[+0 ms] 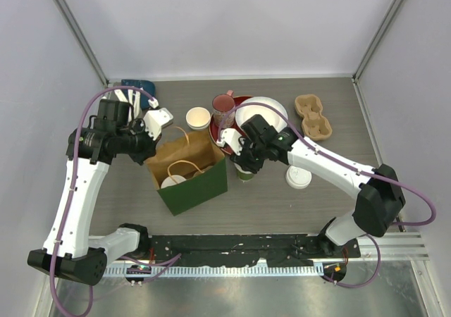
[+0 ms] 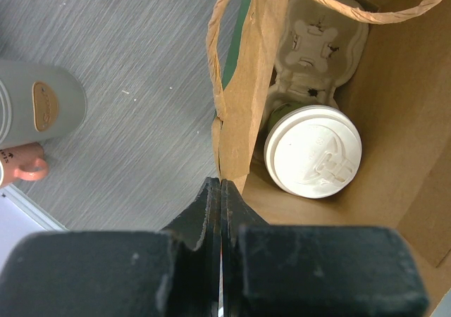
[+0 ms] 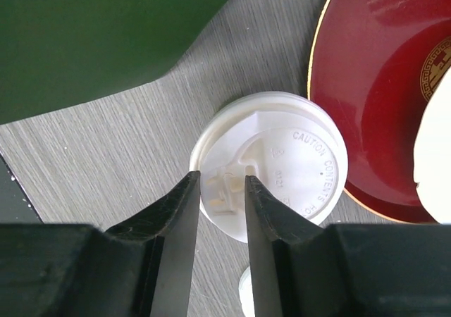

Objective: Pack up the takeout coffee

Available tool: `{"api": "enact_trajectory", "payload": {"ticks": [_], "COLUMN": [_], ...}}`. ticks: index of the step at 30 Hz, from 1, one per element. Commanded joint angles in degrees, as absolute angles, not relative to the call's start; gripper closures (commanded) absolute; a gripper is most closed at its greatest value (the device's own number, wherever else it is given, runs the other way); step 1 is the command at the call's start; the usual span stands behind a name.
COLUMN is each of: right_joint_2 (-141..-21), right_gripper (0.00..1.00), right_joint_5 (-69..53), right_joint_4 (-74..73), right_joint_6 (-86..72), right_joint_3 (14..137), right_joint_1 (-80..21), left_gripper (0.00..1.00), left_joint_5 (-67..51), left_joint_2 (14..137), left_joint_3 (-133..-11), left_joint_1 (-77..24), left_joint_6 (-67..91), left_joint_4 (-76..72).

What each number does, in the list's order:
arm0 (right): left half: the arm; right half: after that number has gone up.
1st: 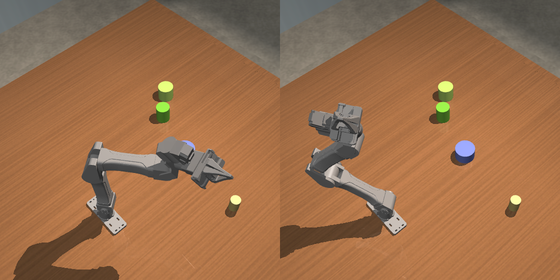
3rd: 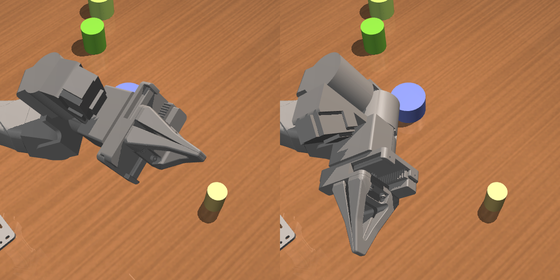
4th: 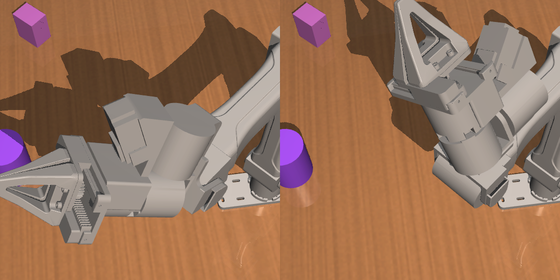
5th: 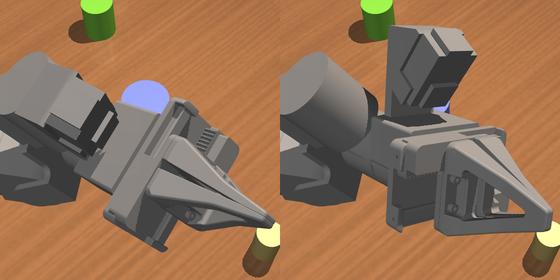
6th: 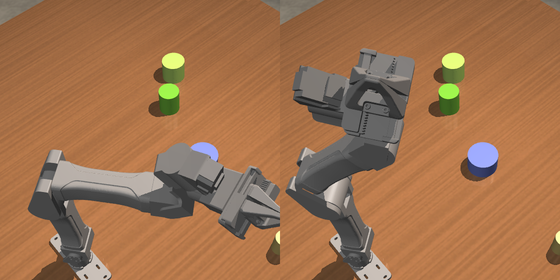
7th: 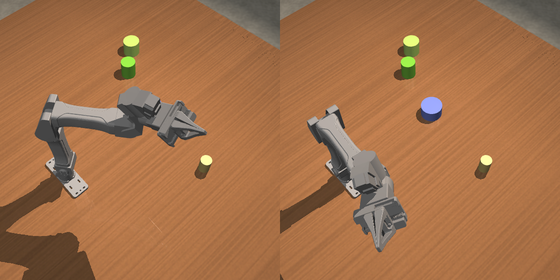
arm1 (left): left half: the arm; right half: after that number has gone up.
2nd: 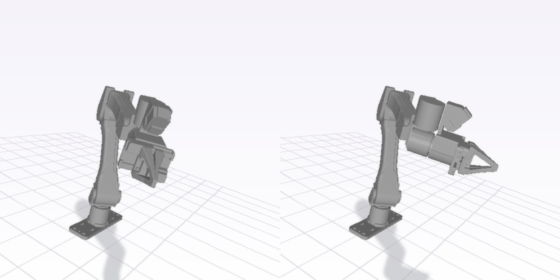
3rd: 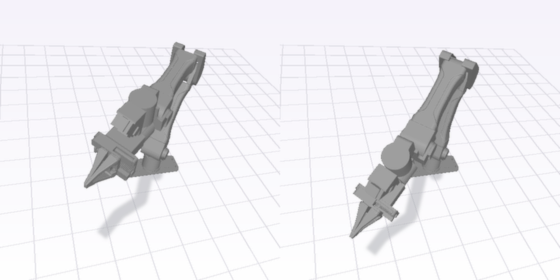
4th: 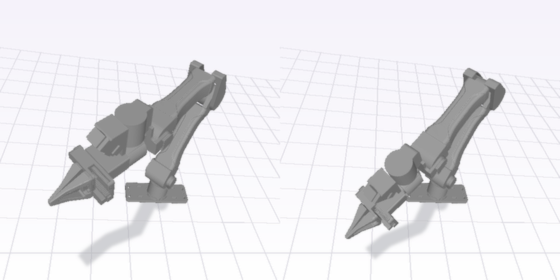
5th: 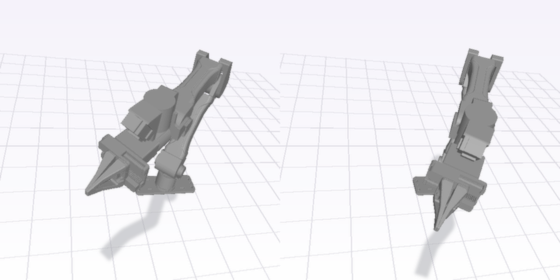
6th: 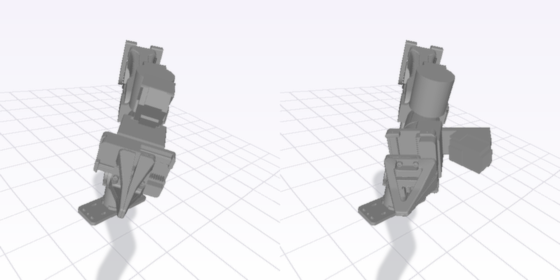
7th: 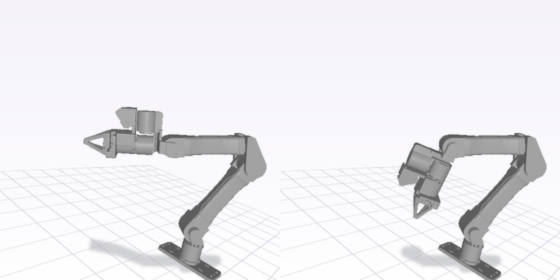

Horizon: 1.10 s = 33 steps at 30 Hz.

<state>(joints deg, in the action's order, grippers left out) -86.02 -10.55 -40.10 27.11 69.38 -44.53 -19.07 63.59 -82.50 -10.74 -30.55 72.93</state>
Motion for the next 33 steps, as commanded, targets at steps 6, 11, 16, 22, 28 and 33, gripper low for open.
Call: {"api": "enact_trajectory", "payload": {"ticks": [6, 11, 16, 22, 28, 33], "right_joint_2": [-84.99, -84.11, -82.80, -80.16, -79.10, -79.71], "right_gripper": [0.82, 0.86, 0.97, 0.99, 0.99, 0.99], "right_joint_5": [-10.46, -11.60, -12.74, -13.09, -12.83, -13.01], "right_joint_4": [-38.06, -38.58, -39.99, -41.39, -43.50, -42.90], "right_joint_6": [27.25, 26.98, 26.19, 25.49, 25.75, 25.58], "right_joint_3": [67.41, 67.76, 68.64, 69.69, 71.10, 69.96], "right_joint_1": [-45.00, -45.00, -45.00, -45.00, -45.00, -45.00], "left_gripper": [1.00, 1.00, 1.00, 1.00, 1.00, 1.00], "left_joint_5": [-20.30, -20.30, -20.92, -22.32, -23.47, -23.64], "left_joint_2": [63.02, 63.10, 63.19, 63.28, 63.19, 63.19], "left_joint_3": [-82.88, -82.97, -83.14, -82.97, -82.79, -82.71], "left_joint_1": [-10.37, -10.46, -10.46, -10.46, -10.37, -10.37], "left_joint_6": [-30.94, -30.85, -30.85, -31.11, -30.24, -30.14], "left_joint_4": [71.98, 71.89, 71.81, 71.98, 71.19, 70.84]}}
